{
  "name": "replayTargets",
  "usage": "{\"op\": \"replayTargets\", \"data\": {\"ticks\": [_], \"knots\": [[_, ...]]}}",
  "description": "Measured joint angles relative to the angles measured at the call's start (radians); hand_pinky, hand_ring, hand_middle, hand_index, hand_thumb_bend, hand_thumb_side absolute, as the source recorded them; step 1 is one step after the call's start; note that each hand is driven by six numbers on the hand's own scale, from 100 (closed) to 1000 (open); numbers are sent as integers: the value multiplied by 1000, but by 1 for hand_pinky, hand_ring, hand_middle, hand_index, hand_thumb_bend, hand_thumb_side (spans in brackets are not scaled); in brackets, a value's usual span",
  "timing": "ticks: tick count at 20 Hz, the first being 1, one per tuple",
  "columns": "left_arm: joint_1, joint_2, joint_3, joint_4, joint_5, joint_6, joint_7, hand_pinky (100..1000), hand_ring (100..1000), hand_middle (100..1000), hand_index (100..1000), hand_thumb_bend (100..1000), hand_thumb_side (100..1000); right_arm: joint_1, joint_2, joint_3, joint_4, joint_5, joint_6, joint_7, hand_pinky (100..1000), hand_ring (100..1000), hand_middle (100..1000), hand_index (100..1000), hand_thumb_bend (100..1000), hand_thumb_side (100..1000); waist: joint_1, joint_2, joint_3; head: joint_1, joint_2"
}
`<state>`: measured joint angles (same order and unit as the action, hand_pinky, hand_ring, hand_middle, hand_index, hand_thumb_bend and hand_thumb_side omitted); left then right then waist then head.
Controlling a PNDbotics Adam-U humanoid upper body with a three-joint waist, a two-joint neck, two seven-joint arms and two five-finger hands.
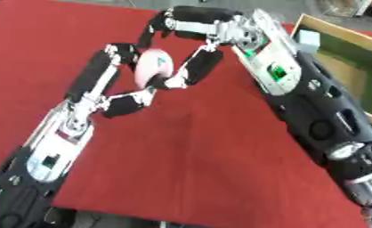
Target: Pick up the objects with one hand, pass them to the other hand, and then place them into the box on the other side of the table.
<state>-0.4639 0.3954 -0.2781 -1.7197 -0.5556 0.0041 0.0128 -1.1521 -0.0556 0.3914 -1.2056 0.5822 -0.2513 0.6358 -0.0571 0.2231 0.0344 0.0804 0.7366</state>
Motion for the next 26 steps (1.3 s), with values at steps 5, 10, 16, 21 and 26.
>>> {"op": "replayTargets", "data": {"ticks": [5, 10, 16, 21, 26], "knots": [[5, 0, -2, -3, -7, -3, -3, 704, 503, 509, 422, 100, 174, 0, 0, -2, 11, 11, 1, -8, 837, 915, 686, 772, 265, 245, 0, 0, 0, -8, 0], [7, 0, -2, -6, -9, -5, -4, 705, 503, 509, 422, 100, 171, 0, 0, -3, 12, 15, -2, -13, 830, 900, 636, 735, 210, 226, 0, 0, 0, -15, 0], [8, 0, -2, -6, -9, -4, -3, 701, 498, 506, 418, 100, 169, 0, 0, -3, 17, 19, -10, -10, 821, 885, 570, 684, 249, 227, 0, 0, 0, -21, 0], [9, 0, -3, -6, -13, 1, 2, 699, 497, 505, 418, 100, 165, 5, -1, -3, 17, 19, -24, 2, 806, 849, 460, 578, 277, 220, 0, 0, 1, -21, 0], [9, 0, -3, -6, -17, 8, 14, 697, 494, 504, 420, 100, 163, 10, -1, -6, 17, 5, -31, 4, 774, 791, 347, 472, 287, 185, 0, 0, 1, -21, 0]]}}
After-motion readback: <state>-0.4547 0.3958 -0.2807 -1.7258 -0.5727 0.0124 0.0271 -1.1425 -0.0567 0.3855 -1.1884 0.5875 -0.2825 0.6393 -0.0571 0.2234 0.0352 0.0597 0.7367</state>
